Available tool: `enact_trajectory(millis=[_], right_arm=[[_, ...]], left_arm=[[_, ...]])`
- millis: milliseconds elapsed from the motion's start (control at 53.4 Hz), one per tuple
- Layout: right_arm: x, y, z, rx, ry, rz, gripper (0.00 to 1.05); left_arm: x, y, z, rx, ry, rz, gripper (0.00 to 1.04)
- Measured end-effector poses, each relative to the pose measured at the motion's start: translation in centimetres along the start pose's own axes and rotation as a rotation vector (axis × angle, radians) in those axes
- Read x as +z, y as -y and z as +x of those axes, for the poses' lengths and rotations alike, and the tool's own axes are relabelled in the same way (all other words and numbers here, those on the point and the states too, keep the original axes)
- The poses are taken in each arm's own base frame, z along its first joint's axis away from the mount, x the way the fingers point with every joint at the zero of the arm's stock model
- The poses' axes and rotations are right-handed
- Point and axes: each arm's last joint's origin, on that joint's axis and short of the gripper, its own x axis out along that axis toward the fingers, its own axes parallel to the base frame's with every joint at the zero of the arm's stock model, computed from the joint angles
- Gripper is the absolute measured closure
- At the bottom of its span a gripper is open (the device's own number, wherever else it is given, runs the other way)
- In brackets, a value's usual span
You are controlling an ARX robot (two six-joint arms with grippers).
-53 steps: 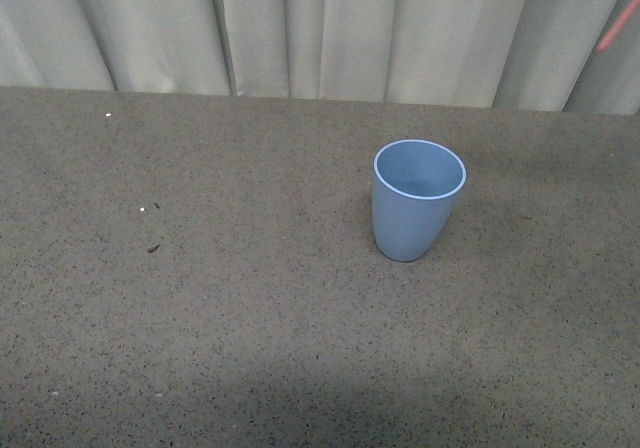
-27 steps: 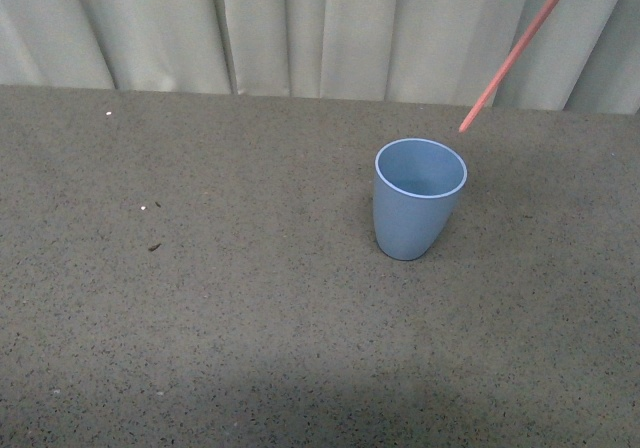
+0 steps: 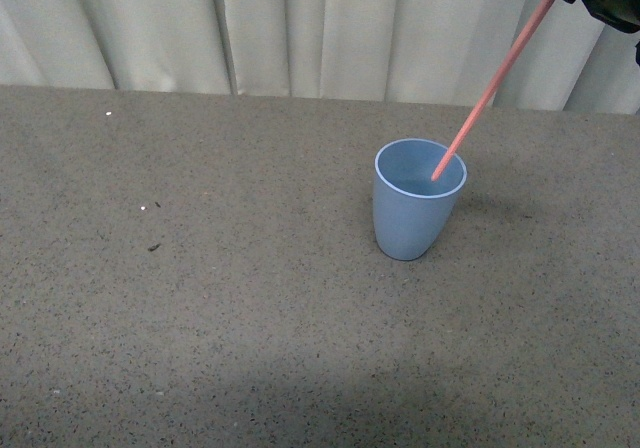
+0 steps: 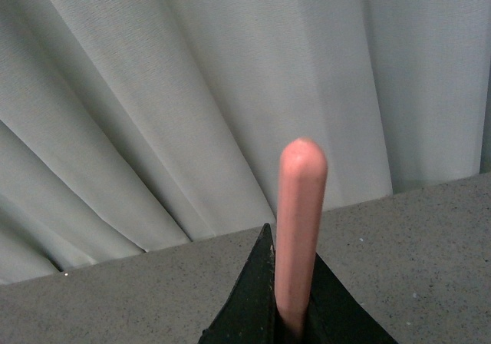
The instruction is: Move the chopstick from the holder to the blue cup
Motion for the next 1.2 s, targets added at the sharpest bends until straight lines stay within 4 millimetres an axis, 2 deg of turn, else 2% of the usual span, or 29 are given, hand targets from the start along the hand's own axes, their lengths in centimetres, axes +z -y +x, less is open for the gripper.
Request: enact_trajectory(millis=[262, 375, 525, 731, 787, 862, 937, 993, 1087, 1161, 1199], right_arm=[[-0.2, 0.3, 0.1, -0.008, -0.003, -0.005, 1.02], [-0.2, 0.4, 0.1, -0.005, -0.007, -0.005, 0.81], [0.4, 0.8, -0.1, -0.035, 0.007, -0.011, 0.47], [2.7, 2.0, -2.4, -0.049, 0.088, -0.054, 0.18], [3.2, 2.6, -3.3, -0.03, 0.105, -0.117, 0.24], [3.6, 4.5, -5.9, -0.022, 0.105, -0.241, 0.36], [3.3, 7.5, -10.2, -0.037, 0.073, -0.323, 0.52], [2.4, 9.5, -14.1, -0.071, 0.035, -0.351, 0.67], [0.5, 10.2, -19.0, -0.085, -0.018, -0.364, 0.88], [0.1, 10.1, -21.4, -0.077, 0.01, -0.37, 1.02], [0.0, 10.1, -22.1, -0.071, 0.043, -0.376, 1.04]], left_arm=[[0.0, 0.0, 0.0, 0.0, 0.0, 0.0, 0.07], [0.0, 0.0, 0.0, 0.0, 0.0, 0.0, 0.07], [0.0, 0.0, 0.0, 0.0, 0.0, 0.0, 0.07], [0.0, 0.0, 0.0, 0.0, 0.0, 0.0, 0.07], [0.0, 0.0, 0.0, 0.0, 0.0, 0.0, 0.07], [0.0, 0.0, 0.0, 0.0, 0.0, 0.0, 0.07], [0.0, 0.0, 0.0, 0.0, 0.0, 0.0, 0.07], [0.0, 0.0, 0.0, 0.0, 0.0, 0.0, 0.07], [0.0, 0.0, 0.0, -0.003, 0.0, 0.0, 0.07], [0.0, 0.0, 0.0, -0.002, 0.0, 0.0, 0.07], [0.0, 0.0, 0.0, -0.002, 0.0, 0.0, 0.07]])
